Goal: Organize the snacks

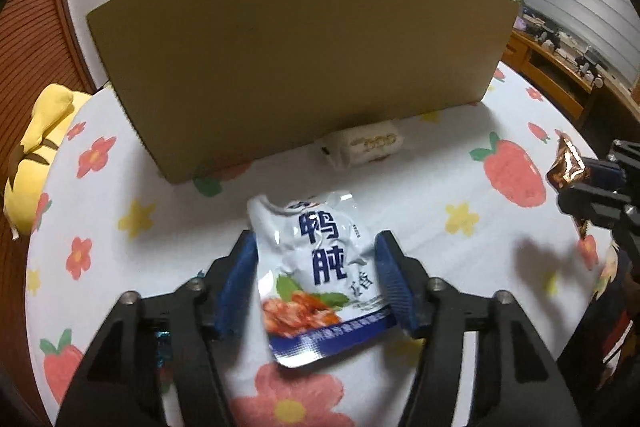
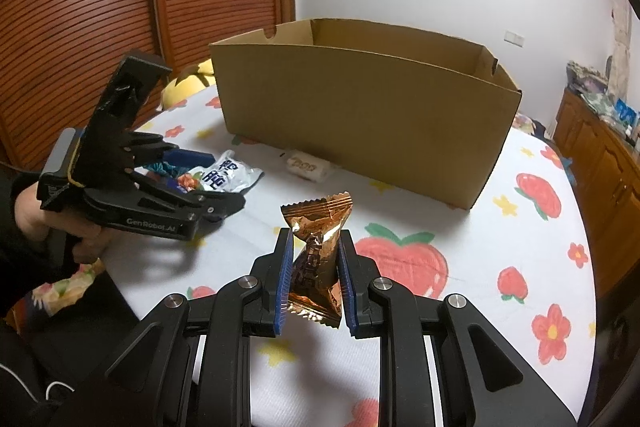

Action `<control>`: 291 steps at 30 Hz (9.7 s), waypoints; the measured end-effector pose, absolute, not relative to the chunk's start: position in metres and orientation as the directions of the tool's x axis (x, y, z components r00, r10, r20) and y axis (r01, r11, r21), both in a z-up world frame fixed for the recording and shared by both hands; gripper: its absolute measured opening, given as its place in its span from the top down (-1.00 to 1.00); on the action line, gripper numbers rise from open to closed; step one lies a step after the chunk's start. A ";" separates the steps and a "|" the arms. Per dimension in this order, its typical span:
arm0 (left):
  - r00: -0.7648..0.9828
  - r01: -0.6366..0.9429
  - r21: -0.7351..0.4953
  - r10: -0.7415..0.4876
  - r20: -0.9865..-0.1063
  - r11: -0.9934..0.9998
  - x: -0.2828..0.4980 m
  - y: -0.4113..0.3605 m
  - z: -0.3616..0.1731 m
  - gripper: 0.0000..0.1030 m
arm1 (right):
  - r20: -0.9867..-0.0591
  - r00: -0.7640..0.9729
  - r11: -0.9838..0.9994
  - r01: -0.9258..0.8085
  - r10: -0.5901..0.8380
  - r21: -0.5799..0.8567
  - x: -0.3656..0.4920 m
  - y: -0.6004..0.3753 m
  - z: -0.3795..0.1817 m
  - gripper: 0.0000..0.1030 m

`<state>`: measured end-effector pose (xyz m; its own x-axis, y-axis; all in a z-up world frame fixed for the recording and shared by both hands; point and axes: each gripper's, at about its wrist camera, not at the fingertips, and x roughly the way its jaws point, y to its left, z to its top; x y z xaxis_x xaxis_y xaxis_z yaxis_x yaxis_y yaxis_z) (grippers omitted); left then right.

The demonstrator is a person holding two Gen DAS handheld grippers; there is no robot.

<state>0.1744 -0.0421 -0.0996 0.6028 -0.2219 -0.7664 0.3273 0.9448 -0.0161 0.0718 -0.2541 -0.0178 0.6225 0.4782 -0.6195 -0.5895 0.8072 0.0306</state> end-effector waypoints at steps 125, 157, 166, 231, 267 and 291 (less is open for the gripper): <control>0.652 0.298 -0.101 -0.280 -0.704 0.949 0.138 0.069 -0.107 0.61 | -0.764 0.462 0.702 -0.712 0.451 -0.016 0.156 -0.147 -0.048 0.61; 0.765 0.349 -0.080 -0.333 -0.551 0.934 0.159 0.026 -0.008 0.62 | -0.564 0.612 0.767 -0.639 0.555 0.061 0.117 -0.226 0.034 0.62; 0.803 0.355 -0.056 -0.335 -0.493 0.933 0.192 0.012 0.032 0.61 | -0.513 0.680 0.801 -0.598 0.523 0.025 0.139 -0.235 0.063 0.62; 0.901 0.092 0.034 -0.069 -0.428 0.995 0.128 -0.014 0.029 -0.55 | -0.310 0.905 0.957 -0.283 0.291 0.071 0.079 -0.293 0.086 -0.92; 0.908 0.072 0.039 -0.049 -0.417 0.997 0.109 -0.017 0.023 -0.55 | -0.328 0.905 0.963 -0.252 0.269 0.093 0.070 -0.301 0.074 -0.93; 0.906 0.069 0.039 -0.046 -0.421 0.997 0.109 -0.013 0.021 -0.56 | -0.329 0.905 0.963 -0.251 0.268 0.094 0.068 -0.301 0.073 -0.93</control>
